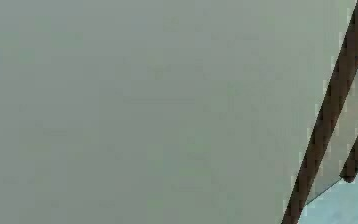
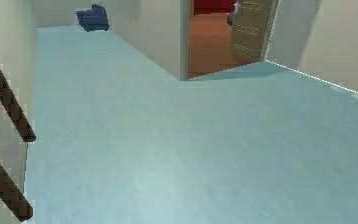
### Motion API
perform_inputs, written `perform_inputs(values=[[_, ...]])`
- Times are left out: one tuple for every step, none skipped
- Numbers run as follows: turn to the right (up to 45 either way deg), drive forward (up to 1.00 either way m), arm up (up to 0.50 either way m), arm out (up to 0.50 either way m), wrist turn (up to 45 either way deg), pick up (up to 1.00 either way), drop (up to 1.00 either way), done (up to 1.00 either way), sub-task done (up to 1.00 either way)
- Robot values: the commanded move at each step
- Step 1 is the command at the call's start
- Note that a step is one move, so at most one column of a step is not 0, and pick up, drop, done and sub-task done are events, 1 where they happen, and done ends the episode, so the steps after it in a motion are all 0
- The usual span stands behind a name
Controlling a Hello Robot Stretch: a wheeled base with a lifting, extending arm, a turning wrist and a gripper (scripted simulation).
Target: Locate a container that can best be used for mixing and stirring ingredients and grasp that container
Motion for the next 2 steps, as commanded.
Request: perform_inputs(values=[[45.0,0.00,0.00,0.00,0.0,0.00,0.00,0.00,0.00],[45.0,0.00,0.00,0.00,0.0,0.00,0.00,0.00,0.00]])
